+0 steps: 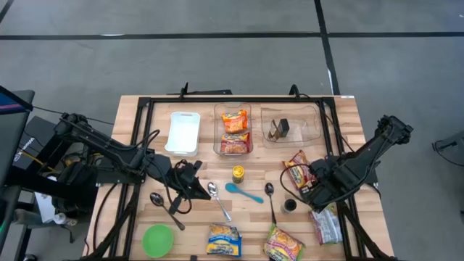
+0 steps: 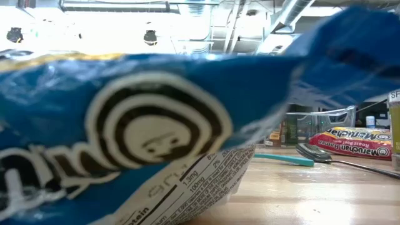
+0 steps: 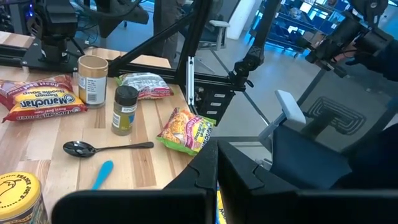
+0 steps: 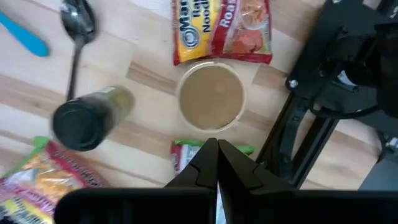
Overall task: Pick & Place Food Item
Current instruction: Put the gold spice bottle into the right transparent bin
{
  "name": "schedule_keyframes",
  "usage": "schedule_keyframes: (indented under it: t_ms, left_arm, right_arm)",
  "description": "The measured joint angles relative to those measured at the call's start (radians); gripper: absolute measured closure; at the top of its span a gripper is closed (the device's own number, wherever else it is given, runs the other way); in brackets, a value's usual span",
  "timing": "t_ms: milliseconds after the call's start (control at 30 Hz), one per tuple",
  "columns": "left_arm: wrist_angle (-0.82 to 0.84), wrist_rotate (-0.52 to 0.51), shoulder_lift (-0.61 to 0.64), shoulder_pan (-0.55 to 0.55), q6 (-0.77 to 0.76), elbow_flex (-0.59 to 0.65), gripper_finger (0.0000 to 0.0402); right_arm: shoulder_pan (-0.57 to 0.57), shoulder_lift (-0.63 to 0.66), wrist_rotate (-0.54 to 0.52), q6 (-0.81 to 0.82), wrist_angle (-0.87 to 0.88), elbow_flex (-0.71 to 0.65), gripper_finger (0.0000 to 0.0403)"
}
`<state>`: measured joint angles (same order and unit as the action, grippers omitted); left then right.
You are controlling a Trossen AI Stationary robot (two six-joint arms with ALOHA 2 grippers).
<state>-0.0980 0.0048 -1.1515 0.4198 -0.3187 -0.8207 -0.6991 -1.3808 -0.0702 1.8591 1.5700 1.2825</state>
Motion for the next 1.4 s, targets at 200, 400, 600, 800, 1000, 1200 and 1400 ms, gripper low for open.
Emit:
schedule_keyframes:
  t_ms: [200, 400, 600, 800, 1000, 1200, 1400]
  left_arm:
    - [0.0, 0.0, 0.0, 0.0, 0.0, 0.0, 0.0401]
    - [0.0, 0.0, 0.0, 0.0, 0.0, 0.0, 0.0401]
    - [0.0, 0.0, 0.0, 0.0, 0.0, 0.0, 0.0401]
    - [0.0, 0.0, 0.0, 0.0, 0.0, 0.0, 0.0401]
    - [0.0, 0.0, 0.0, 0.0, 0.0, 0.0, 0.0401]
    - [0.0, 0.0, 0.0, 0.0, 0.0, 0.0, 0.0402]
    - [0.0, 0.0, 0.0, 0.0, 0.0, -0.001, 0.0401]
  right_arm:
    - [0.014, 0.093, -0.003, 0.0, -0.021, -0.097, 0.0403]
    - [0.014, 0.189, -0.005, 0.0, -0.1, -0.175, 0.0403]
    - [0.014, 0.203, -0.004, 0.015, -0.242, -0.243, 0.0403]
    - [0.014, 0.182, -0.001, 0.017, -0.227, -0.248, 0.0386]
    - [0.014, 0.182, -0.002, 0.018, -0.225, -0.248, 0.0318]
    - [0.014, 0.182, -0.006, 0.019, -0.213, -0.248, 0.0213]
    - [0.022, 0.182, -0.007, 0.018, -0.224, -0.259, 0.0103]
